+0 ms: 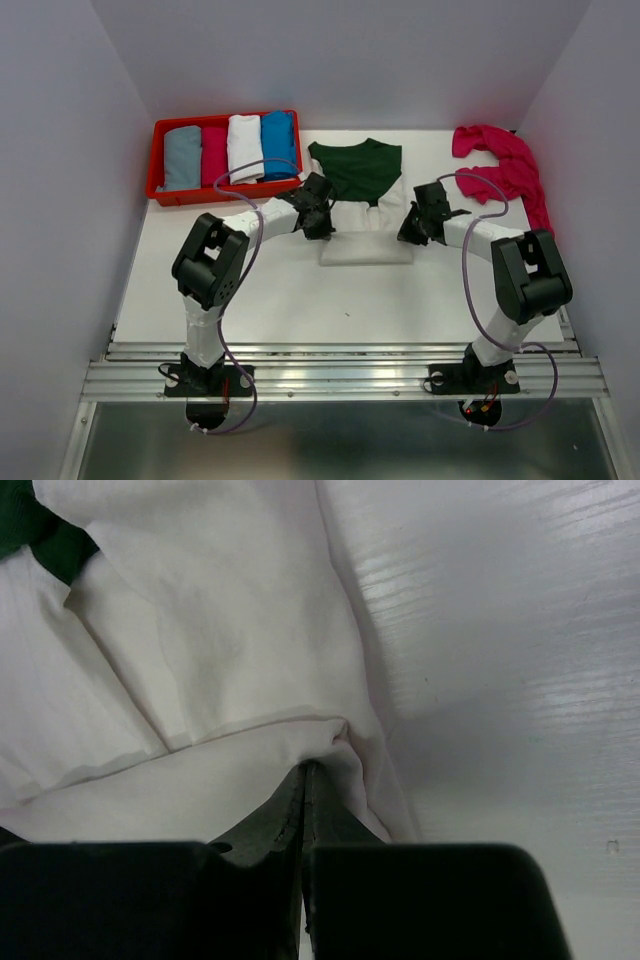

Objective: Roll the t-shirts
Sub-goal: Roll the T-shirt to the center of the board.

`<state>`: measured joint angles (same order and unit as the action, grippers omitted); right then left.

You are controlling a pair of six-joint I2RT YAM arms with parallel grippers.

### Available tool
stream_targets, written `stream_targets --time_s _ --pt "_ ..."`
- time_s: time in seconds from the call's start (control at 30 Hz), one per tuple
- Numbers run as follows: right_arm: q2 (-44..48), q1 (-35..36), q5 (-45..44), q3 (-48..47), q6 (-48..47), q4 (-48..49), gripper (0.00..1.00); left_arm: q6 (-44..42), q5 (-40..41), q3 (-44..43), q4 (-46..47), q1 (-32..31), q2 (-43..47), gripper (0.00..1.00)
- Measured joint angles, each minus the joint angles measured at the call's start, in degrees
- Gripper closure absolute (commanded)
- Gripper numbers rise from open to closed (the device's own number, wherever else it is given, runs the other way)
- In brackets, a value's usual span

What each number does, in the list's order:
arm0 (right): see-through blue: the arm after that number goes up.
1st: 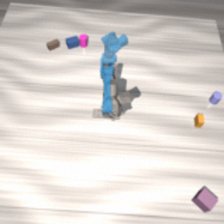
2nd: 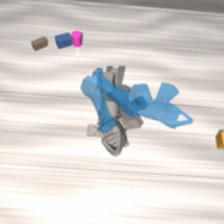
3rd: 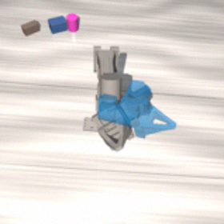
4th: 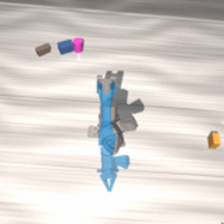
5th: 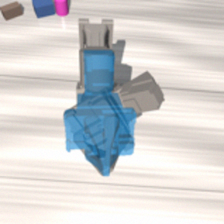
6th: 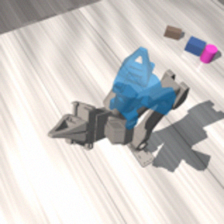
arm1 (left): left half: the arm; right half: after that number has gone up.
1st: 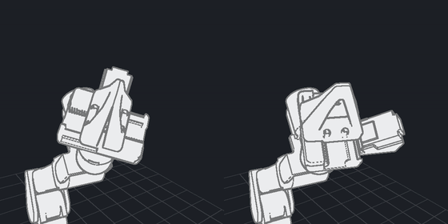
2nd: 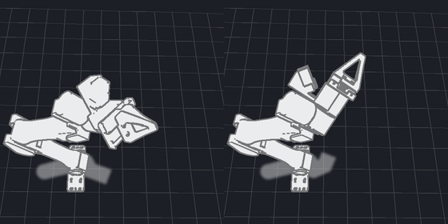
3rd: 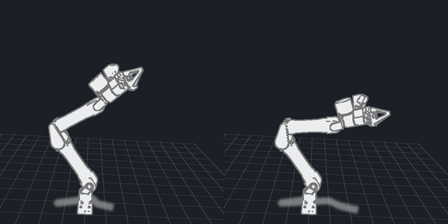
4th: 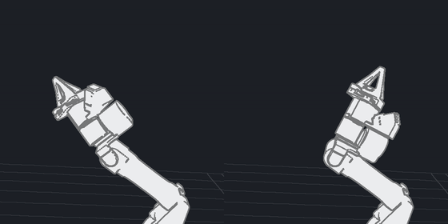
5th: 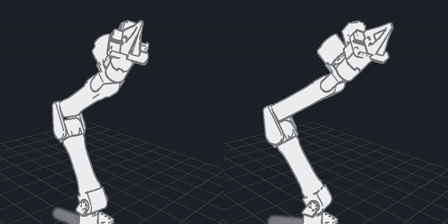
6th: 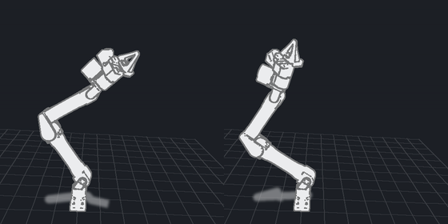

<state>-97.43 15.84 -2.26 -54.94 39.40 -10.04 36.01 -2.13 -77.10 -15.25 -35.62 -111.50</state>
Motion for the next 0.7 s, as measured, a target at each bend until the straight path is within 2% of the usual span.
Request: stream_targets --time_s 0.2,0.43,0.53,0.7 --pt "2.29 0.00 -0.15 -0.13 -0.63 -0.76 0.99 -0.66 0.07 -0.52 -0.22 0.20 0.11 1.00" --pt "11.87 2.89 1.46 -0.09 0.00 -0.35 0.99 -0.66 0.42 -0.52 -0.68 -1.46 3.21 1.00" --pt "11.06 5.77 2.82 -0.09 0.72 0.76 0.99 -0.39 0.31 -0.63 -0.55 -2.60 3.48 1.00" --pt "3.74 9.46 5.75 -0.09 1.57 2.38 0.99 0.26 0.87 -0.61 -0.66 -3.23 3.32 1.00"
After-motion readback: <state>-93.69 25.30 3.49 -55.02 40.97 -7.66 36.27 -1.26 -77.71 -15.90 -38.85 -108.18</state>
